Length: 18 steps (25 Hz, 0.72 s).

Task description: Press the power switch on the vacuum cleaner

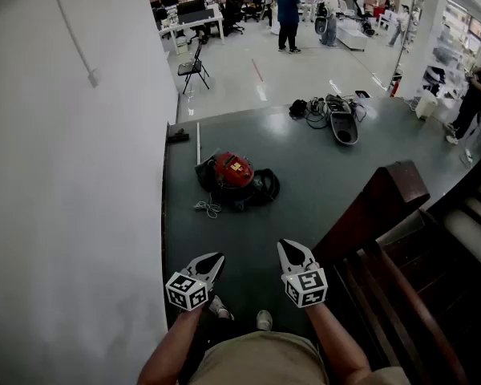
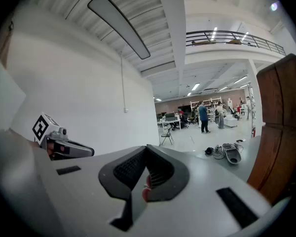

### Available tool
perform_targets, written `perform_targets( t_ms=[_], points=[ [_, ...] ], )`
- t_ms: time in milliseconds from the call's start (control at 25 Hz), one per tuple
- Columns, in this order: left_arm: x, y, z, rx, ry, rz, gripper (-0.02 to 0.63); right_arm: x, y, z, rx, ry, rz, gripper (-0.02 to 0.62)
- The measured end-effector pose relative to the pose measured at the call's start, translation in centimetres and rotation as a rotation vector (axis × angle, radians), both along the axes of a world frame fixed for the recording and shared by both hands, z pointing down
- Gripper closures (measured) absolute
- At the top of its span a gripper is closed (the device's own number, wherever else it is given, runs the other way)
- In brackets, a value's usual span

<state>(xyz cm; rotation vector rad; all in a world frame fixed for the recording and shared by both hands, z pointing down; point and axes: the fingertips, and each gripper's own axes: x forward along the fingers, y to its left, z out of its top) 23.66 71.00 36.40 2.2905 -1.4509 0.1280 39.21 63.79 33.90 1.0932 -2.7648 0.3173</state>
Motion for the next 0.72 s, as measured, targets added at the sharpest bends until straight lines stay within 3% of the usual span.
perform_targets(
  t_ms=[360, 600, 720],
  points=[
    [-0.9, 0.6, 0.8, -0.033, -0.020, -0.026, 0.600, -0.9, -0.2, 1.4, -0.039, -0.020, -0.031, 0.584],
    [-3.9, -0.7, 2.2, -0.069, -0.057, -0.054, 0.600, -3.8, -1.3, 3.6, -0.202, -0.072, -0.144, 0.583],
    [-5.7, -2.6, 2.5, -0.074, -0.066, -0.045, 0.600, -5.3, -2.5, 3.6, -0.171, -0.020, -0.130, 0.583]
  ],
)
